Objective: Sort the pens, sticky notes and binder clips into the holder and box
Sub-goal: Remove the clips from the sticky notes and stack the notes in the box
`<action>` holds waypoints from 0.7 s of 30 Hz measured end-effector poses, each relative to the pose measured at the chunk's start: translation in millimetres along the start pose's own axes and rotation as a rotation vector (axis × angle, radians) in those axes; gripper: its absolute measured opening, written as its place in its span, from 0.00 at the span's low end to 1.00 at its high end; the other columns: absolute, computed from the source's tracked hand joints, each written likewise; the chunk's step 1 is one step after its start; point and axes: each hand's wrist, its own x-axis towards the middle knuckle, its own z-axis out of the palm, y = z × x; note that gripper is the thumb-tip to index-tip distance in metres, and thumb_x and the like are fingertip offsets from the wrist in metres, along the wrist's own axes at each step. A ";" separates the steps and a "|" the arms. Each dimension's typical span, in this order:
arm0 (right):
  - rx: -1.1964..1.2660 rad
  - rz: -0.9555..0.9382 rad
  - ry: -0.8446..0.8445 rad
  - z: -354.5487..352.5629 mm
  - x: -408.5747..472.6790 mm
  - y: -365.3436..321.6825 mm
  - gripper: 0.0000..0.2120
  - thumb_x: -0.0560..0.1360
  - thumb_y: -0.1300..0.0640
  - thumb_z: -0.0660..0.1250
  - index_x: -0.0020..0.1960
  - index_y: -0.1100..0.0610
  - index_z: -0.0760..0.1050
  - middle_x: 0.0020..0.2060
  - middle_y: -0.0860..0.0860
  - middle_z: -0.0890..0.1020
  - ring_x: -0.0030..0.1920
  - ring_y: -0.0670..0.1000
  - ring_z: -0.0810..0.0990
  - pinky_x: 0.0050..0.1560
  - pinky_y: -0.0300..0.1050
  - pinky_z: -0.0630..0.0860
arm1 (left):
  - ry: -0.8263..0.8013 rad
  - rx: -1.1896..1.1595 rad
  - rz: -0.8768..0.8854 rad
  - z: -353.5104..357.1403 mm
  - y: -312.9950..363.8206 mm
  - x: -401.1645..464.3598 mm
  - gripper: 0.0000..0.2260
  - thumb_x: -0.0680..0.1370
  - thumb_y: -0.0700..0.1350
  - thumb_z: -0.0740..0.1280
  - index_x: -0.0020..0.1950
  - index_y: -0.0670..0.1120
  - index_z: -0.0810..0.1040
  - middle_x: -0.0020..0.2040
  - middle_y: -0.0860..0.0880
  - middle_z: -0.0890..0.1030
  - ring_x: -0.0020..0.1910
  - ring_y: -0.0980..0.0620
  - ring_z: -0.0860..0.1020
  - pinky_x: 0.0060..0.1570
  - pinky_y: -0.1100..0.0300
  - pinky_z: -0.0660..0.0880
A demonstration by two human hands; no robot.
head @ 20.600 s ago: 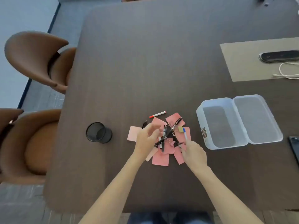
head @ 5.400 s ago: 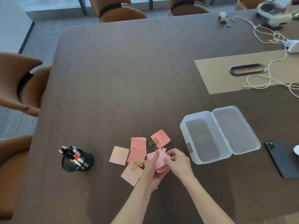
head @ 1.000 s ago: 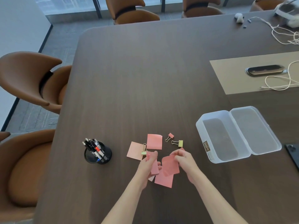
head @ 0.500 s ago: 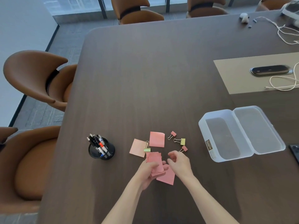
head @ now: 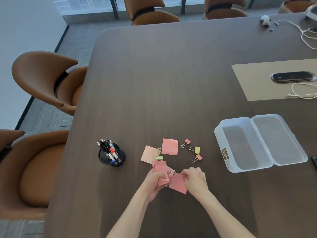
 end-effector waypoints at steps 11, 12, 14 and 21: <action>0.384 -0.192 -0.197 -52.7 14.6 -12.3 0.08 0.79 0.56 0.66 0.50 0.46 0.84 0.48 0.46 0.76 0.50 0.46 0.76 0.52 0.40 0.72 | -0.197 0.401 0.022 14.8 -3.4 -2.4 0.25 0.70 0.53 0.76 0.64 0.55 0.71 0.52 0.47 0.80 0.49 0.51 0.80 0.65 0.44 0.77; 0.396 -0.188 -0.203 -53.3 15.0 -16.3 0.08 0.79 0.56 0.67 0.51 0.48 0.84 0.48 0.46 0.76 0.48 0.45 0.77 0.51 0.38 0.71 | -0.207 0.376 0.027 16.2 -3.0 -3.9 0.25 0.70 0.52 0.76 0.64 0.54 0.72 0.53 0.47 0.81 0.51 0.50 0.81 0.64 0.43 0.77; 0.401 -0.182 -0.206 -52.0 15.4 -21.6 0.07 0.78 0.58 0.67 0.51 0.50 0.84 0.47 0.47 0.77 0.45 0.43 0.77 0.50 0.37 0.70 | -0.205 0.318 0.028 15.7 -1.3 -6.5 0.23 0.72 0.52 0.76 0.63 0.53 0.73 0.56 0.47 0.82 0.57 0.48 0.81 0.63 0.45 0.78; 0.473 -0.153 -0.080 -41.1 11.5 -38.5 0.05 0.75 0.58 0.70 0.49 0.51 0.83 0.44 0.48 0.80 0.42 0.42 0.77 0.38 0.28 0.71 | -0.140 0.224 -0.015 0.4 -2.7 -1.4 0.21 0.75 0.41 0.69 0.68 0.47 0.72 0.62 0.38 0.82 0.58 0.42 0.83 0.59 0.45 0.80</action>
